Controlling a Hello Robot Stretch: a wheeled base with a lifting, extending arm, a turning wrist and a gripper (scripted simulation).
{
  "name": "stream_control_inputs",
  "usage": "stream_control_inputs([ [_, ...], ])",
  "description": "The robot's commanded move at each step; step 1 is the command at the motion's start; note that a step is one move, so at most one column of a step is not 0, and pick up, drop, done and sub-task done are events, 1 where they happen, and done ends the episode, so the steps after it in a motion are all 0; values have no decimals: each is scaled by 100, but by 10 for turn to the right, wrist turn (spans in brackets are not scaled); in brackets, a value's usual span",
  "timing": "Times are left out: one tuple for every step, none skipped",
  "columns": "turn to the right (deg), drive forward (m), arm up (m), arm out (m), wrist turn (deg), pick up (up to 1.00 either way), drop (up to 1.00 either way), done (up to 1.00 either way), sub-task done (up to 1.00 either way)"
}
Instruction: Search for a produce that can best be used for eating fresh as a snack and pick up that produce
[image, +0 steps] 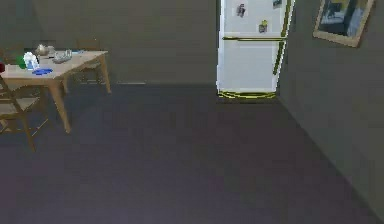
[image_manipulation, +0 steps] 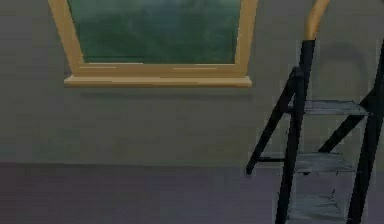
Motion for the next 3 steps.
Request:
stream_control_inputs([
  [450, 0, 0, 0, 0, 0, 0, 0, 0],
  [0, 20, 0, 0, 0, 0, 0, 0, 0],
  [-450, 0, 0, 0, 0, 0, 0, 0, 0],
])
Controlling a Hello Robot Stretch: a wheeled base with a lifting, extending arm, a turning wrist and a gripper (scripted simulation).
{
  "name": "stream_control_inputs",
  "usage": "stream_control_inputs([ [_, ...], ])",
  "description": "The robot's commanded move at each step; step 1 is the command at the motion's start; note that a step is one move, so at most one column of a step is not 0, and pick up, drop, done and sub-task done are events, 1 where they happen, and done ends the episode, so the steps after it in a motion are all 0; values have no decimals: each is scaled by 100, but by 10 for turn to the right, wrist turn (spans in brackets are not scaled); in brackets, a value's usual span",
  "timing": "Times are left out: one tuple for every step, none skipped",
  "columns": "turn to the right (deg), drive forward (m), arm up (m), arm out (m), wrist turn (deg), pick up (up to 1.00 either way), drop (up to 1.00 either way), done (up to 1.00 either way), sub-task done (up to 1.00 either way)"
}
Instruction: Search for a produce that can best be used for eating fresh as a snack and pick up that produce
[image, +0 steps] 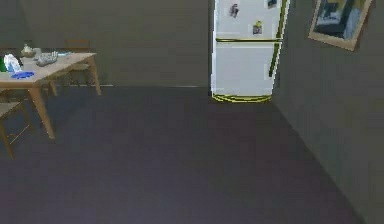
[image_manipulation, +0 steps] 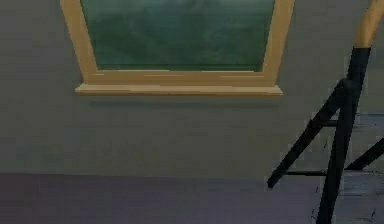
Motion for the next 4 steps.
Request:
stream_control_inputs([
  [-450, 0, 0, 0, 0, 0, 0, 0, 0],
  [-180, 0, 0, 0, 0, 0, 0, 0, 0],
  [0, 40, 0, 0, 0, 0, 0, 0, 0],
  [0, 100, 0, 0, 0, 0, 0, 0, 0],
])
